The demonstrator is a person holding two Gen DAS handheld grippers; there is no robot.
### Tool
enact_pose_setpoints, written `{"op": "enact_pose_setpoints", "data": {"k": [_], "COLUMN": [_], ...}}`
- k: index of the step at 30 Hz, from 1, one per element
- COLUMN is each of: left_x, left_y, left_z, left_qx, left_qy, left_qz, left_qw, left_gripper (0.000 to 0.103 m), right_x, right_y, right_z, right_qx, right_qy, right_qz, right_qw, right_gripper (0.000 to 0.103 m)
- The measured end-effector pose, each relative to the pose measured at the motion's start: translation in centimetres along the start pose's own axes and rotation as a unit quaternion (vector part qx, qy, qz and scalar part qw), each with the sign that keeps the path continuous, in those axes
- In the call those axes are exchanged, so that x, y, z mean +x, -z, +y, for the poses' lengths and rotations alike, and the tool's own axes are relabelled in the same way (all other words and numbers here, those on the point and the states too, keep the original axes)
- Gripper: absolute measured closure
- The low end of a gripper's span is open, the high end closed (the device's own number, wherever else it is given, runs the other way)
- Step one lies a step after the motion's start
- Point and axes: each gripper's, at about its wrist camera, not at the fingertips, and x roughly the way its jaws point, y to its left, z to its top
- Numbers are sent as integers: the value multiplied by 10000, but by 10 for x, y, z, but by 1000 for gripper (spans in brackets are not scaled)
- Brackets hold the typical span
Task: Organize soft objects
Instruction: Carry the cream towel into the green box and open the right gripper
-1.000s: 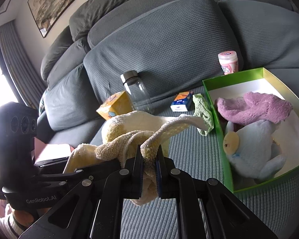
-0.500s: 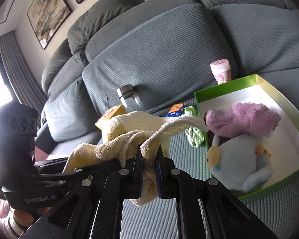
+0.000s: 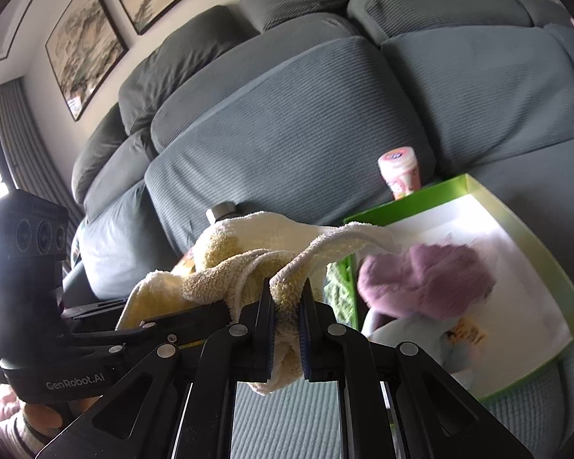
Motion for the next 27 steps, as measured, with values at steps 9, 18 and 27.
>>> {"op": "enact_pose_setpoints", "data": {"k": [9, 18, 27], "left_x": [35, 76, 105], "left_y": [-28, -50, -58], "left_z": [-21, -37, -52], "left_qx": [346, 423, 430], "left_qy": [241, 512, 513], "left_qz": [10, 109, 265], "left_qw": [9991, 9977, 9974], "left_gripper": [76, 76, 76], "right_x": [-5, -7, 0], "right_y": [-21, -41, -48], "right_z": [-27, -64, -96], "right_qx": [96, 248, 433], "right_qy": [383, 840, 1035], "right_qz": [-103, -77, 33], "right_qw": [9992, 9961, 9937], "right_gripper": [91, 91, 91]}}
